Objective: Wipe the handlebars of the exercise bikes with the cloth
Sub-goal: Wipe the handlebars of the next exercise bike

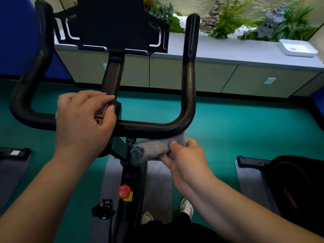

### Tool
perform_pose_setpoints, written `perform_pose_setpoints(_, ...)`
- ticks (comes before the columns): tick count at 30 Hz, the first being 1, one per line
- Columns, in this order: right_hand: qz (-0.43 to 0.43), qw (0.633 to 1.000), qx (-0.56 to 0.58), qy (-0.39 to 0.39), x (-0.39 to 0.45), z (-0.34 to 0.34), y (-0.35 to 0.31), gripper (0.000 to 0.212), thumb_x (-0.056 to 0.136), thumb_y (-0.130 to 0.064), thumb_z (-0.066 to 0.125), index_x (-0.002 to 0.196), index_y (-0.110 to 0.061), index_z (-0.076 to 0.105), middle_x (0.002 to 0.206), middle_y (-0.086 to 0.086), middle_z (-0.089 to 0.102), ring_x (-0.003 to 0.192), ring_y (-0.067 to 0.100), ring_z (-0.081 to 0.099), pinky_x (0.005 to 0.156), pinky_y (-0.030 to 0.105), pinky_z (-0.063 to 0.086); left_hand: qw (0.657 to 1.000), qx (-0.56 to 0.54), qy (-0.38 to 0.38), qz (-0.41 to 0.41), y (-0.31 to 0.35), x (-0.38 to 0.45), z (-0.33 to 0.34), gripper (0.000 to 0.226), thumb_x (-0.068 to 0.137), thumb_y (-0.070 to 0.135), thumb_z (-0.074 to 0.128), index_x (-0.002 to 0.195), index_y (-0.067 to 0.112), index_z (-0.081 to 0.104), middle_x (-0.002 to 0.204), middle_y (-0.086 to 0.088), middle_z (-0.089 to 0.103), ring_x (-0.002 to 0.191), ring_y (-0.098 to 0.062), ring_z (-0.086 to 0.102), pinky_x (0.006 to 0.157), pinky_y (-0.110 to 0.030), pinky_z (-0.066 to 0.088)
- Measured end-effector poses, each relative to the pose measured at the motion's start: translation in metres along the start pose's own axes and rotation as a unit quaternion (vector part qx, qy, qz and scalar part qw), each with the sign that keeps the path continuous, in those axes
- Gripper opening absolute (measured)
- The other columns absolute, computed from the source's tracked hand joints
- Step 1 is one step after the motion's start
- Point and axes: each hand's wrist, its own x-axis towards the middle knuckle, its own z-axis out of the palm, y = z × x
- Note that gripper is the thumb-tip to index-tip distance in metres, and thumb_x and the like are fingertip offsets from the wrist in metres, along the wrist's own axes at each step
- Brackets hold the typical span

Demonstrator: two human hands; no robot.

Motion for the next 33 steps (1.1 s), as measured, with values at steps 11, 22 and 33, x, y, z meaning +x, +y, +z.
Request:
perform_pose_setpoints(11, -0.026, 1.000, 0.016, -0.007, 0.001, -0.003, 0.002, 0.014, 0.093, 0.007, 0.048, 0.107, 0.004, 0.052, 0.106, 0.020, 0.066, 0.095, 0.027, 0.068, 0.079, 0.037, 0.059, 1.000, -0.003, 0.012, 0.003, 0.001, 0.000, 0.000, 0.032, 0.089, 0.036, 0.048, 0.110, 0.025, 0.068, 0.111, 0.008, 0.063, 0.106, -0.028, 0.052, 0.090, -0.037, 0.035)
perform_pose_setpoints(22, 0.007, 0.998, 0.051, -0.040, 0.002, 0.005, 0.016, 0.026, 0.094, 0.006, 0.048, 0.120, 0.009, 0.047, 0.120, 0.026, 0.060, 0.108, 0.033, 0.063, 0.083, 0.040, 0.057, 1.000, -0.005, 0.017, 0.000, 0.003, -0.001, -0.001, 0.031, 0.089, 0.035, 0.048, 0.110, 0.024, 0.068, 0.110, 0.008, 0.063, 0.107, -0.027, 0.050, 0.089, -0.036, 0.035)
perform_pose_setpoints(33, 0.060, 0.993, 0.086, -0.060, -0.007, 0.038, 0.024, 0.027, 0.094, 0.009, 0.045, 0.121, 0.005, 0.048, 0.114, 0.022, 0.062, 0.086, 0.023, 0.070, 0.067, 0.029, 0.060, 1.000, 0.001, 0.016, -0.002, 0.003, -0.003, -0.002, 0.032, 0.089, 0.035, 0.047, 0.110, 0.024, 0.068, 0.111, 0.008, 0.063, 0.107, -0.025, 0.048, 0.089, -0.031, 0.032)
